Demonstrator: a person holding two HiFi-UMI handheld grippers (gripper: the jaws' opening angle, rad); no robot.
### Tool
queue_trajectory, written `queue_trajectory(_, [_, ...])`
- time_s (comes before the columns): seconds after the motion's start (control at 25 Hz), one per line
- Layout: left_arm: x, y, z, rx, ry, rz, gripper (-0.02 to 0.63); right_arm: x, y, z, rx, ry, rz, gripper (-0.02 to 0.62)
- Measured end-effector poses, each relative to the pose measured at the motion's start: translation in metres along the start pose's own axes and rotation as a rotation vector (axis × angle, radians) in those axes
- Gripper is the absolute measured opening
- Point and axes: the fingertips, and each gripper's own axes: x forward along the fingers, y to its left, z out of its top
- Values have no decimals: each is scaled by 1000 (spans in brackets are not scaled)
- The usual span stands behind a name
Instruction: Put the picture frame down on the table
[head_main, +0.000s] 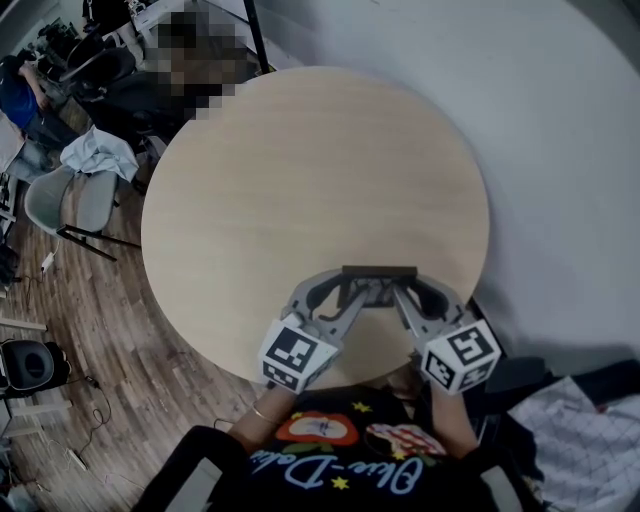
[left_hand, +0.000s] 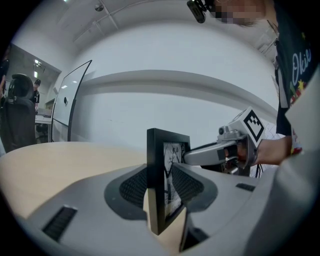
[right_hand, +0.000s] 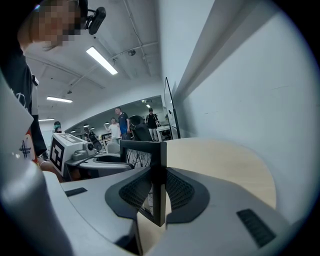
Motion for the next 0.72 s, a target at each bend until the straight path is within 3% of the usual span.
queue_trajectory(0.72, [11,32,-46,-93,79,-26,127,42,-6,-35,59,147,-13,66])
